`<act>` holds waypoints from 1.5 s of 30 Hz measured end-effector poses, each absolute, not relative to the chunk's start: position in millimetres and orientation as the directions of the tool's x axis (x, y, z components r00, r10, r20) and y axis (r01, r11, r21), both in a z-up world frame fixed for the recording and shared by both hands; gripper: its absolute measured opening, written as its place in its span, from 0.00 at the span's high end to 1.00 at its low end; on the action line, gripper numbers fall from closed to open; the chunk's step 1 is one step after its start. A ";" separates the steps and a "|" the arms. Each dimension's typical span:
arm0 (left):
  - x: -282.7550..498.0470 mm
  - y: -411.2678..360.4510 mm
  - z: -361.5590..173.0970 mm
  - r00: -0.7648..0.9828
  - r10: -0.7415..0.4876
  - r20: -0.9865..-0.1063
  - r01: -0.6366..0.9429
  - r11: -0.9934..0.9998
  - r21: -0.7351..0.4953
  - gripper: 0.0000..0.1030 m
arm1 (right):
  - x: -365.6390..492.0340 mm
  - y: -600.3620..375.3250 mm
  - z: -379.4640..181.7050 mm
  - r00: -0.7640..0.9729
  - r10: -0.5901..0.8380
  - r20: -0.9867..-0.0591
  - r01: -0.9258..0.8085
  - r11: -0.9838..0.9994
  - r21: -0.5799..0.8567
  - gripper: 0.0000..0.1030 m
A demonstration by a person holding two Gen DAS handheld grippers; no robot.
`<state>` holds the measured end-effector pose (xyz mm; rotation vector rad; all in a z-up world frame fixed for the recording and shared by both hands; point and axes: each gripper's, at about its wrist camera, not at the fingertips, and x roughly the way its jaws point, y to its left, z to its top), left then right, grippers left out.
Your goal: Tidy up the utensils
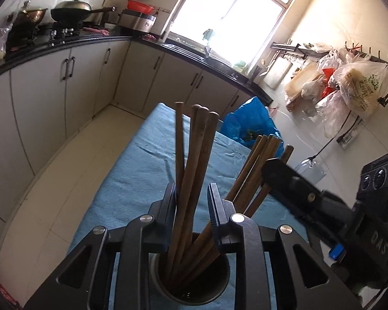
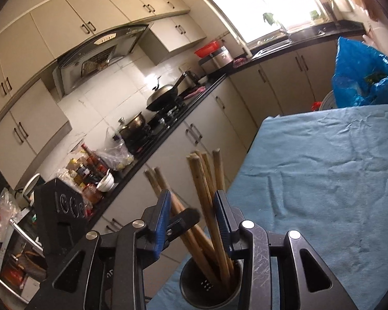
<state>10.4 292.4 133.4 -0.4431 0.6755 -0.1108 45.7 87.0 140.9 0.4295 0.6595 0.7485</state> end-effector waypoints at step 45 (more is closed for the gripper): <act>-218.1 190.7 164.6 0.839 0.303 -0.452 -0.327 0.945 0.028 0.00 | -137.0 -14.5 116.2 0.789 0.335 -0.514 -0.242 0.940 0.241 0.39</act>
